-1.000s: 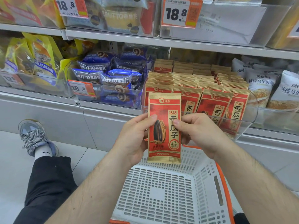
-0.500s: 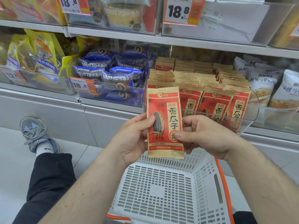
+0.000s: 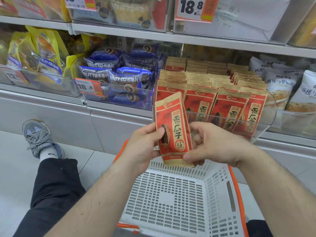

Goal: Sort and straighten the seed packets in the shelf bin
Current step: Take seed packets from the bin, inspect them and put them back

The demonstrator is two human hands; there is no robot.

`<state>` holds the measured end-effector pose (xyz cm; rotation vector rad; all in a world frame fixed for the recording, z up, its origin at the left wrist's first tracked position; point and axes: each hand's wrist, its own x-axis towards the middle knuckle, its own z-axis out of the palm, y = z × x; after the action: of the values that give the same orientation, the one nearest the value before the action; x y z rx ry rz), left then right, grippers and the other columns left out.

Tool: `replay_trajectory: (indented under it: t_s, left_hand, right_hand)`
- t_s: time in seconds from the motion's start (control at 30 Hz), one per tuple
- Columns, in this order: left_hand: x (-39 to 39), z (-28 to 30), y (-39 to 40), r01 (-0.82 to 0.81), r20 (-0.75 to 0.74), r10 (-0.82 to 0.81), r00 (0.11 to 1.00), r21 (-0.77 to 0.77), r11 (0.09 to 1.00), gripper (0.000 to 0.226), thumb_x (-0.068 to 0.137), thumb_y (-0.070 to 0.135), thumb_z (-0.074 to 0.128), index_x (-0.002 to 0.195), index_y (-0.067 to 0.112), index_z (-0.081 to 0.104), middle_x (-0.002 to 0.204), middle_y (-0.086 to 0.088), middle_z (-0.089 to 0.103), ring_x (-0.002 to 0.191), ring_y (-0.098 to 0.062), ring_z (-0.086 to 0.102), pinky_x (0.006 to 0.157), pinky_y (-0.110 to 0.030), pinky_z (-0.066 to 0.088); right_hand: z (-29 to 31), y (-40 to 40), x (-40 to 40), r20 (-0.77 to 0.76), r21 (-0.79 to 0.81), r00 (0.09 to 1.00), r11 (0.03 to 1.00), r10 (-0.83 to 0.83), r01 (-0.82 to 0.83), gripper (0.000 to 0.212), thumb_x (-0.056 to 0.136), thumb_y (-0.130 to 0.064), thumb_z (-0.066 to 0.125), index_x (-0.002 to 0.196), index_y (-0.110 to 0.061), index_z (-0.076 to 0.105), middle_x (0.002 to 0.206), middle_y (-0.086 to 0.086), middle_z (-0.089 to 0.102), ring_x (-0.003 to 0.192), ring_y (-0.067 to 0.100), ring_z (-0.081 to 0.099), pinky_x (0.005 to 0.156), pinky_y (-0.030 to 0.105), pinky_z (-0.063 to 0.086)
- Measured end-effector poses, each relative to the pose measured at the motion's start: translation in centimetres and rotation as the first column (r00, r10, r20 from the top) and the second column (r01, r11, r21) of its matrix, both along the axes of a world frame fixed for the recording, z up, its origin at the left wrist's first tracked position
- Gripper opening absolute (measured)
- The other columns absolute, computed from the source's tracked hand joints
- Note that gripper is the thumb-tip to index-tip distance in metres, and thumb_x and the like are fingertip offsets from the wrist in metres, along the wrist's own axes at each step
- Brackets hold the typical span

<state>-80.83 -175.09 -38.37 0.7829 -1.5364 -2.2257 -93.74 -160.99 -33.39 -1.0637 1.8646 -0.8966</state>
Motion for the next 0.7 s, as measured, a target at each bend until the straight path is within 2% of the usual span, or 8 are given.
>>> replay_trajectory:
  t_s: [0.13,0.23,0.3,0.37,0.47,0.57,0.63,0.7]
  left_hand:
    - [0.0,-0.5,1.1,0.077,0.028,-0.077,0.997,-0.018,0.997,0.028,0.098,0.029,0.06,0.121,0.016,0.066,0.111,-0.009,0.075,0.101,-0.023,0.072,0.087,-0.05,0.059]
    - [-0.1,-0.7,1.4,0.134,0.019,-0.134,0.991,-0.023,0.991,0.038,0.084,0.031,0.074,0.117,0.014,0.065,0.094,-0.005,0.074,0.086,-0.021,0.07,0.09,-0.058,0.057]
    - [-0.1,-0.9,1.2,0.176,0.026,-0.175,0.984,-0.044,0.983,0.042,0.075,0.028,0.081,0.111,0.013,0.066,0.084,-0.003,0.07,0.081,-0.02,0.066,0.086,-0.054,0.057]
    - [-0.1,-1.3,1.1,0.224,0.04,-0.221,0.974,-0.085,0.971,0.038,0.069,0.026,0.075,0.104,0.015,0.067,0.081,0.001,0.069,0.076,-0.016,0.064,0.078,-0.046,0.054]
    - [-0.2,-1.6,1.3,0.297,0.065,-0.291,0.955,-0.123,0.947,0.042,0.068,0.022,0.073,0.109,0.016,0.067,0.078,0.007,0.065,0.072,-0.013,0.062,0.077,-0.043,0.051]
    - [-0.3,-1.9,1.5,0.337,0.072,-0.33,0.941,-0.122,0.933,0.049,0.068,0.02,0.072,0.116,0.01,0.066,0.085,0.001,0.063,0.075,-0.014,0.063,0.078,-0.044,0.052]
    - [-0.4,-2.0,1.6,0.319,0.057,-0.314,0.948,-0.103,0.942,0.049,0.069,0.022,0.072,0.115,0.007,0.065,0.08,0.003,0.062,0.072,-0.013,0.061,0.077,-0.044,0.051]
    - [-0.5,-2.0,1.8,0.257,0.015,-0.257,0.966,-0.098,0.961,0.046,0.07,0.027,0.071,0.114,0.012,0.067,0.079,0.005,0.065,0.069,-0.011,0.061,0.076,-0.042,0.049]
  right_hand:
    - [0.0,-0.6,1.1,-0.12,0.066,0.993,0.998,0.017,-0.009,0.048,0.073,-0.004,0.084,0.109,-0.014,0.053,0.07,0.011,0.073,0.064,0.024,0.07,0.059,0.032,0.055]
    - [0.0,-0.6,1.2,-0.141,0.077,0.99,0.997,0.022,-0.011,0.042,0.077,-0.013,0.083,0.108,-0.014,0.055,0.072,0.007,0.073,0.067,0.023,0.072,0.062,0.031,0.055]
    - [0.3,-0.3,0.8,-0.141,0.018,0.99,1.0,-0.006,0.009,0.028,0.082,-0.019,0.079,0.102,-0.012,0.06,0.072,0.006,0.072,0.066,0.024,0.071,0.062,0.033,0.053]
    - [0.6,-0.1,0.4,-0.111,-0.104,0.989,0.991,-0.094,0.082,0.017,0.087,-0.024,0.071,0.093,-0.01,0.064,0.072,0.006,0.071,0.061,0.023,0.068,0.057,0.034,0.047]
    - [0.5,-0.2,0.3,-0.15,-0.203,0.971,0.967,-0.187,0.155,0.021,0.094,-0.029,0.061,0.083,-0.012,0.064,0.069,0.0,0.069,0.056,0.018,0.065,0.053,0.025,0.043]
    - [-0.1,-0.7,0.7,-0.227,-0.205,0.957,0.969,-0.181,0.135,0.027,0.101,-0.023,0.052,0.079,-0.01,0.062,0.057,-0.011,0.064,0.051,0.012,0.06,0.048,0.015,0.039]
    - [-0.5,-1.0,0.6,-0.232,-0.209,0.955,0.968,-0.186,0.138,0.029,0.103,-0.019,0.048,0.083,-0.006,0.064,0.058,-0.005,0.064,0.051,0.014,0.06,0.047,0.015,0.038]
    - [-0.9,-1.1,0.6,-0.216,-0.208,0.958,0.968,-0.187,0.141,0.03,0.103,-0.017,0.047,0.084,-0.004,0.065,0.06,0.004,0.065,0.051,0.015,0.059,0.049,0.016,0.037]
